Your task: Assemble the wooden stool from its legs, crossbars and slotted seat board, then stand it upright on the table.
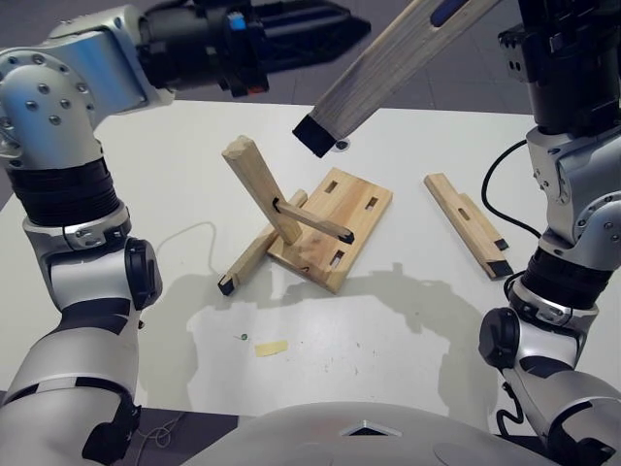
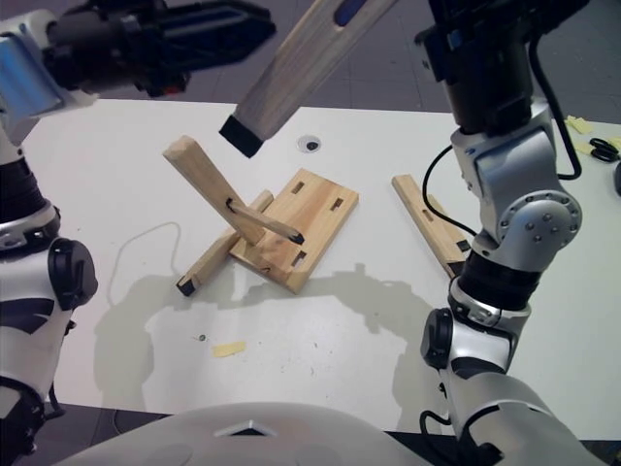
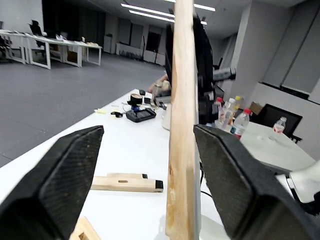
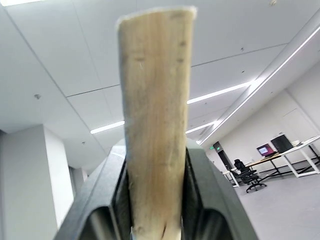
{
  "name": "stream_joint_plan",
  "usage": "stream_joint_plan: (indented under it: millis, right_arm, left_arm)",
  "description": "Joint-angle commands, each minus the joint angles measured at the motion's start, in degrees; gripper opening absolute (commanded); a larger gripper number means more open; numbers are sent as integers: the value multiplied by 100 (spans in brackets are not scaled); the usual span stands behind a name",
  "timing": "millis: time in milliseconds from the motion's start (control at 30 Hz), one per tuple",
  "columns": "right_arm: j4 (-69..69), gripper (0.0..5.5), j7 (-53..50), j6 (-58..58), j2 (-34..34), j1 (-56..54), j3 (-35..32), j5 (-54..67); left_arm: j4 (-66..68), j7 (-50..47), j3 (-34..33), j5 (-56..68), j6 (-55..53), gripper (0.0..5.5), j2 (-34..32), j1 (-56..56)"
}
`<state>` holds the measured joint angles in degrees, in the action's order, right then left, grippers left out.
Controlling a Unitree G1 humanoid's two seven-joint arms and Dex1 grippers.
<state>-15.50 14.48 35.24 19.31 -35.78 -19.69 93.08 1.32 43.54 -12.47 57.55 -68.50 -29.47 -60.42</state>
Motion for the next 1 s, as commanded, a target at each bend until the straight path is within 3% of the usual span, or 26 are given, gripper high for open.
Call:
stream_joint_plan:
  millis: [33,167,233,333,500,700,867,1000]
  right_arm:
    - [-163,104,-168,-233,28,220,-210,-215]
    - [-383,104,-235,-196,229,614,-592,257]
    - [-614,104,-505,-193,215,836,-741,998]
    - [-1104,104,-884,-38,123,1288,-212,1005]
    - [-1741,103,-847,345,180,1634,1276,-724]
    - [-2106,103,-367,398,764,1623,2059,-2659]
    - [-2389,103,512,164,1823,1462,2182,-4322]
    - [-2115,103,869,32,1919,1426,1809,-4521]
  left_arm:
    - [253,-695,-780,217,420,396,140,-539]
    - [446,-1449,-945,-502,1207,457,-7,-539]
    - [206,-1313,-194,-1478,1791,496,-416,141]
    - [191,-1165,809,-2773,2672,540,-750,1363]
    - [422,-1505,1114,-3645,3453,540,-423,2217]
    - [426,-1417,1114,-3728,3471,540,-213,2630]
    - [260,-1243,1112,-3718,3503,540,-133,2724]
    - [219,-1166,1087,-3757,3563,540,-89,2729]
